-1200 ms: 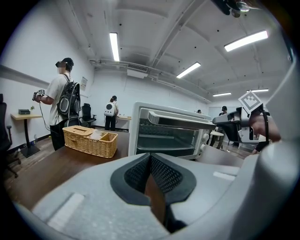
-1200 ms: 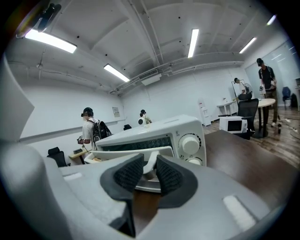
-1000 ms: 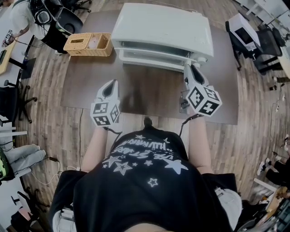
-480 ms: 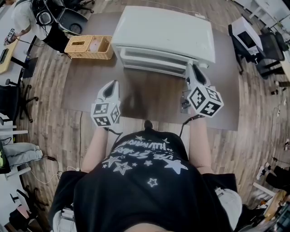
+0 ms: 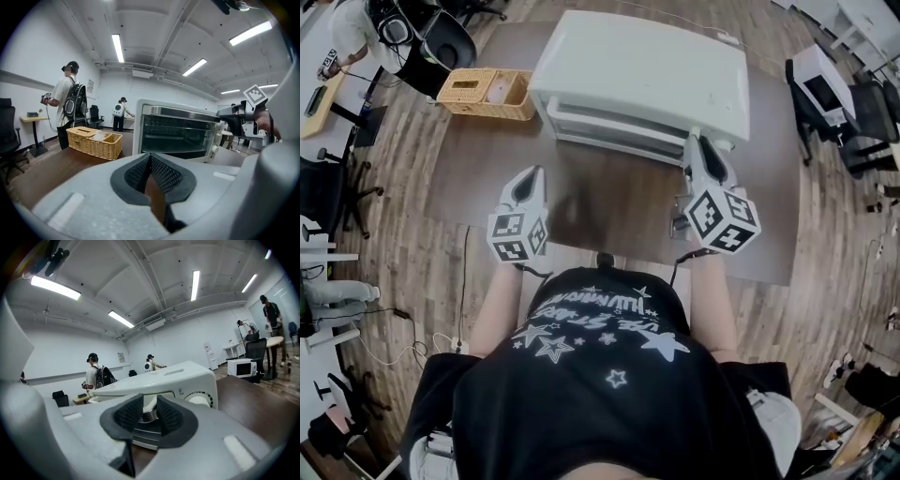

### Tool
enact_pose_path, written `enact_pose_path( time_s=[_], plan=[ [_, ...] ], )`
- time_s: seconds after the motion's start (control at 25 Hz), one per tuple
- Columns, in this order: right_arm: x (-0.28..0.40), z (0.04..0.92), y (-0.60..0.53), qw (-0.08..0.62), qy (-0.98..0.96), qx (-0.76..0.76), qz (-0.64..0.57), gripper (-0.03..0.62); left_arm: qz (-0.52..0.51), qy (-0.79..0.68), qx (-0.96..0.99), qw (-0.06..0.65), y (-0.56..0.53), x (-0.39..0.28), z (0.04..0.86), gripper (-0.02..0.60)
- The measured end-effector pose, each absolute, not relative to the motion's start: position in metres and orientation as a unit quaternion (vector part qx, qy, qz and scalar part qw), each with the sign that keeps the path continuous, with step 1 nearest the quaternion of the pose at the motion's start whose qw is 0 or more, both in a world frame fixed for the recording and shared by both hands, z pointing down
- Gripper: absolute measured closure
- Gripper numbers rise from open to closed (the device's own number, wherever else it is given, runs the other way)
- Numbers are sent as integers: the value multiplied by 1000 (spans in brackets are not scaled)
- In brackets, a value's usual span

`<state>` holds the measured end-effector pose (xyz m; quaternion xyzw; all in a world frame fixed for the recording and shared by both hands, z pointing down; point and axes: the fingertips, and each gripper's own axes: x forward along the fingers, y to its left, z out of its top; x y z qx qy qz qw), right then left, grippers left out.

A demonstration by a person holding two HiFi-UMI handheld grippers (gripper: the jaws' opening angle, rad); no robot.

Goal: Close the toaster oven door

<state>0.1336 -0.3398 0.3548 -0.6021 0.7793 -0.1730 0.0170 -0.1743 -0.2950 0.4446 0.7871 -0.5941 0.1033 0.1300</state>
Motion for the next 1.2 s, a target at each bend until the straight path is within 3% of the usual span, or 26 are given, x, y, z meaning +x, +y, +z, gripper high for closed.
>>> enact_pose_path(
  time_s=[0.44,0.96,1.2],
  plan=[
    [136,355,-340,16,810,-570,-140,490,95,-653,743,114,-238,-190,436,571],
    [100,343,-232,-36,876,-470,-105,492,46,-745,654,121,-28,-189,422,571],
    [90,362,-158,-93,897,-417,-118,548,42,-767,622,154,66,-172,436,571]
  ],
)
